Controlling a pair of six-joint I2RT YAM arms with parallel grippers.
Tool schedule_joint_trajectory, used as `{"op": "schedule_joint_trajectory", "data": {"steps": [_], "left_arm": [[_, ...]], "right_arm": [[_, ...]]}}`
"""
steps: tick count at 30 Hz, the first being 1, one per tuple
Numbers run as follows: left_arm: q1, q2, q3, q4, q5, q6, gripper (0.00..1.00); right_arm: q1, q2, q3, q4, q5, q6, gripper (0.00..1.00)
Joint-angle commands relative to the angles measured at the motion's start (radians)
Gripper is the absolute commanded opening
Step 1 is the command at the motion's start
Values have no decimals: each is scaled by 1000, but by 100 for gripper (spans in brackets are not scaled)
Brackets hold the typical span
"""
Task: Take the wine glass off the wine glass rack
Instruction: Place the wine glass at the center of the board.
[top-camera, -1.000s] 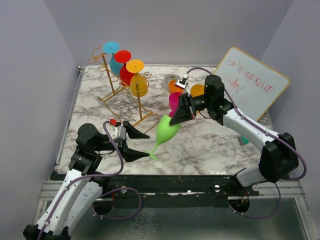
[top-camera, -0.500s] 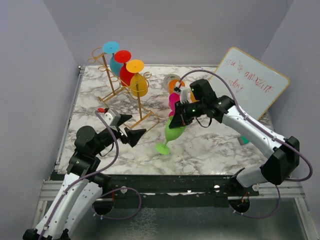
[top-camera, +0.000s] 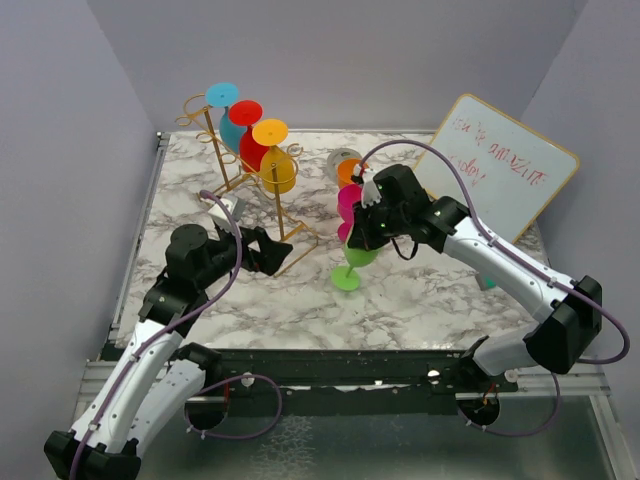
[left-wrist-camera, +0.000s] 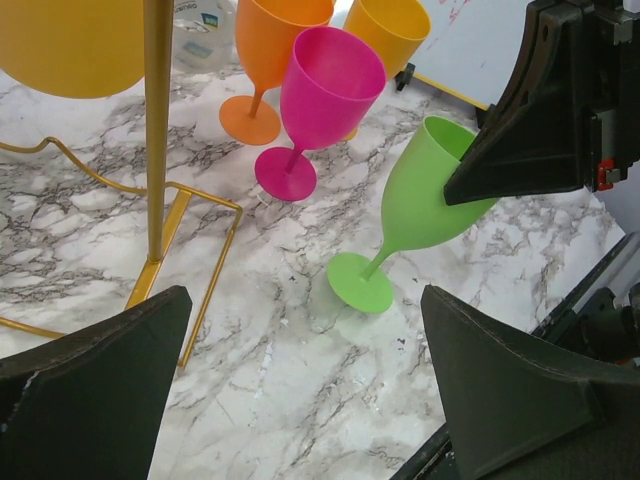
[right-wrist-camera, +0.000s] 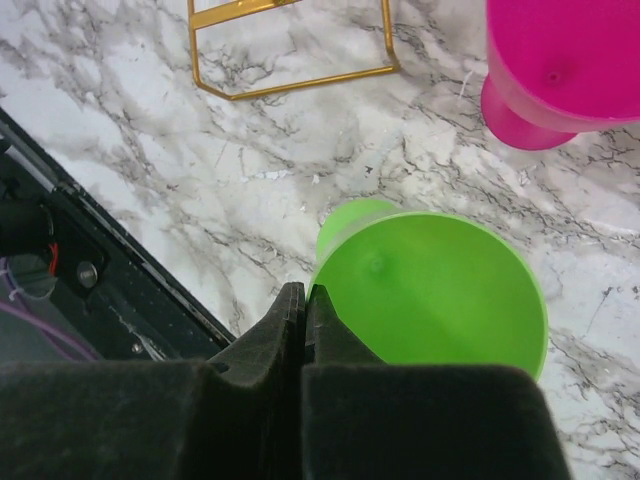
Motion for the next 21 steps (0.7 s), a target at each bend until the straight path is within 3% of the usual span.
{"op": "schedule_joint_trajectory", "data": {"steps": [1, 4, 15, 21], "left_arm": [[0, -19, 35, -47, -26, -17, 99], [1, -34, 32, -54, -29, -18, 99], [0, -47, 48, -69, -52, -10, 99], [0, -50, 60, -89, -61, -11, 99]], "right_arm": [[-1, -27, 26, -55, 69, 61, 1], [0, -60, -37, -100, 61, 84, 1], [-3, -164, -100, -75, 588, 104, 0], [-35, -97, -53, 11, 638, 50, 1]]}}
